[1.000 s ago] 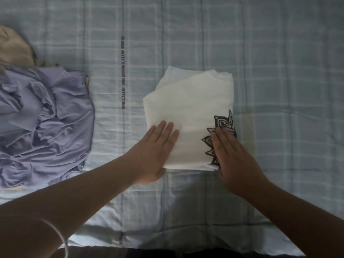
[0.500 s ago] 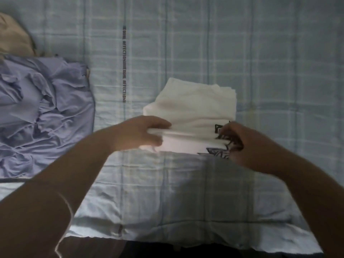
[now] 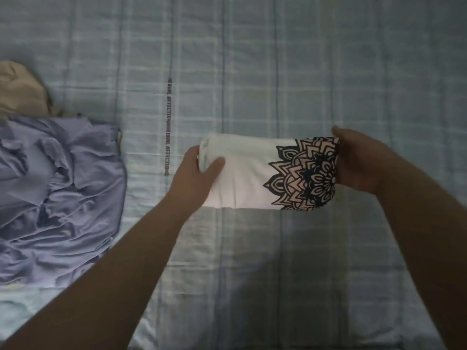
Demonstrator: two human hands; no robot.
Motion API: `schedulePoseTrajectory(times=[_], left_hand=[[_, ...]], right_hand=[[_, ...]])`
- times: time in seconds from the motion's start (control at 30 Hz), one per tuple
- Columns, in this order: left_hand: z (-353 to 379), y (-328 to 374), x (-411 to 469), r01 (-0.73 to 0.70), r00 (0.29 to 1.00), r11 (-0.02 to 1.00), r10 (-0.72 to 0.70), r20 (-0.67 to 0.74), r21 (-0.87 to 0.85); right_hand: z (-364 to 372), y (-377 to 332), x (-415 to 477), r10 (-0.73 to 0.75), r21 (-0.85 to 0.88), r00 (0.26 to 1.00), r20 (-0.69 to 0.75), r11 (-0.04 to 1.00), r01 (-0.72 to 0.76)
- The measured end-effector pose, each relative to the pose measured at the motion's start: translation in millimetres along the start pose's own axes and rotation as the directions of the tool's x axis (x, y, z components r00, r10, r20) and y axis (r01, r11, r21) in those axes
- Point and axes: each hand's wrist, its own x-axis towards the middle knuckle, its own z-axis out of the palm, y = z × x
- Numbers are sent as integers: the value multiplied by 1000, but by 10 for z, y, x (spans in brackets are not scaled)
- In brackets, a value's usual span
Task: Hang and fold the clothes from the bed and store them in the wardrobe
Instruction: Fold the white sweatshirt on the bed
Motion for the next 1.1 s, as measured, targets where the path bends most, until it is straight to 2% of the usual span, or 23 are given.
schedulePoseTrajectory(times=[0.03,0.07,0.1,0.13,0.17,0.2,0.23,0.27,0.3,0.33,0.4,0.53,0.77,0.87,0.9,0.93,0.97,1.0,1.03,1.07,1.1], left_hand=[[77,16,-27,9,997,1000,-9,-79,3],[150,17,-48,29,991,1000,-28,-134,0],[206,32,-88,34,984,999,-31,-176,9],[249,44,-122,13,973,998,1,-229,57],[268,69,-151,-48,953,982,101,-286,184],[271,96,-174,-127,916,924,249,-316,360],[282,110,-195,-228,860,820,422,-287,524],[300,127,-215,-348,797,698,572,-196,626],[319,148,-236,-457,745,576,664,-63,678],[342,128,-230,-533,714,478,697,67,698],[358,22,-155,-591,708,365,663,245,719],[304,-298,82,-593,728,251,573,376,765],[415,-432,165,-550,775,284,525,352,785],[380,-377,159,-565,776,299,509,372,769],[356,-343,143,-582,765,303,518,383,754],[319,-304,111,-597,754,321,537,378,735],[277,-269,74,-595,756,371,558,341,713],[235,-216,25,-562,780,460,572,254,688],[191,-144,-29,-484,823,586,558,110,650],[154,-76,-74,-358,872,727,485,-69,586],[126,-11,-102,-193,914,857,335,-231,477]], right_hand=[[66,72,-44,-83,113,989,-124,989,97],[146,186,-137,-194,124,935,-296,963,239],[257,324,-275,-357,-41,794,-491,921,389],[396,465,-425,-570,-330,607,-554,819,469],[533,595,-566,-780,-590,449,-435,624,512],[629,732,-642,-911,-761,355,-210,380,526],[702,843,-660,-943,-838,333,19,167,520],[747,910,-625,-917,-862,359,173,36,506],[781,941,-563,-880,-879,407,246,-27,475],[787,946,-477,-848,-904,461,262,-48,425],[739,927,-284,-804,-948,533,264,-116,296],[576,1034,28,-729,-952,614,303,-257,166],[595,1191,243,-727,-964,636,258,-235,122],[613,1132,196,-715,-962,644,272,-216,168],[614,1097,155,-712,-962,648,270,-177,207],[611,1047,102,-719,-958,647,254,-98,268],[604,984,36,-737,-939,641,212,28,342],[592,910,-43,-767,-897,626,141,169,409],[580,834,-129,-807,-844,589,50,281,457],[561,774,-197,-837,-803,543,-64,366,470],[545,719,-239,-833,-771,516,-201,459,441]])
